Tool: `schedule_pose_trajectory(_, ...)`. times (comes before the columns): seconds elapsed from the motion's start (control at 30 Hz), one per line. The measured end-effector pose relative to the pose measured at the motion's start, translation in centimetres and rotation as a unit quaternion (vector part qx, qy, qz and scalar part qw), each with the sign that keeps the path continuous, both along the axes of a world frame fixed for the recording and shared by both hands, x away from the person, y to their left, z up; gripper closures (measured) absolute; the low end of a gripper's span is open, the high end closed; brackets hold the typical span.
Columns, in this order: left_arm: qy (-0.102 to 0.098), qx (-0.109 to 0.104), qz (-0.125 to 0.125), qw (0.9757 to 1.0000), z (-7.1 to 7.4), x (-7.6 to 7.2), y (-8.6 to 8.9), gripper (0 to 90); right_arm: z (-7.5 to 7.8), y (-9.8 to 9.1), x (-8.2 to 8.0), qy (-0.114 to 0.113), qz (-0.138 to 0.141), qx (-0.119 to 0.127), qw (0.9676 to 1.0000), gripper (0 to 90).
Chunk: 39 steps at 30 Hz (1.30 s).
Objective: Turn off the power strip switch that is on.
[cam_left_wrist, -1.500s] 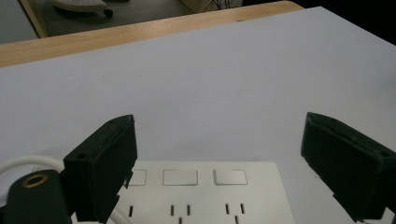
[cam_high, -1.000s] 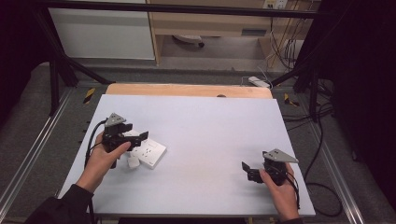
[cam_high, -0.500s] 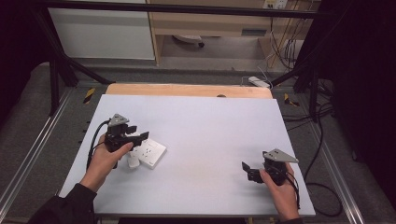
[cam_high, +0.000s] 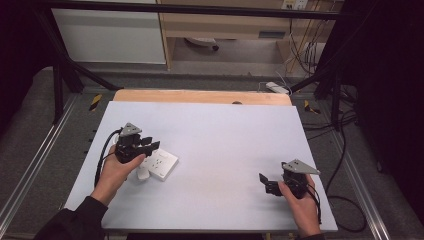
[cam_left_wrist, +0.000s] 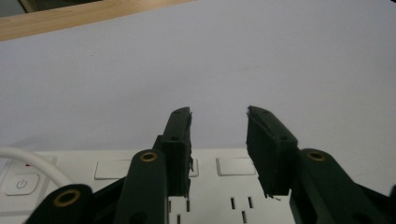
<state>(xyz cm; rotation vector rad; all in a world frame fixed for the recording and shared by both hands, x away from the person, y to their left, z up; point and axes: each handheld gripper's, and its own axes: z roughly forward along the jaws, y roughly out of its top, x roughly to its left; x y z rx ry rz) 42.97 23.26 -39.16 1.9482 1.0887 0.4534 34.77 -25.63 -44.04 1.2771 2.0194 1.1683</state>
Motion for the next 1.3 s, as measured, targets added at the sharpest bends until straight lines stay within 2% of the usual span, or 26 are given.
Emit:
schedule_pose_trajectory(0.13,0.001,-0.004,-0.004,1.0000,0.0,0.0,-0.1,67.2,0.0,0.0,0.0,0.000,0.000,0.000,1.0000,4.7)
schedule_pose_trajectory(0.37,0.002,-0.006,-0.010,0.9999,-0.2,0.2,0.0,81.4,0.1,0.0,0.0,0.000,-0.001,0.004,1.0000,4.5)
schedule_pose_trajectory(0.57,0.006,-0.003,-0.015,0.9999,-0.4,0.4,0.0,87.6,0.1,0.0,0.0,0.000,-0.001,0.003,1.0000,4.5)
schedule_pose_trajectory(1.3,0.026,0.009,-0.012,0.9995,-1.5,1.4,0.3,90.0,0.0,0.0,0.0,0.001,0.000,0.001,1.0000,4.6)
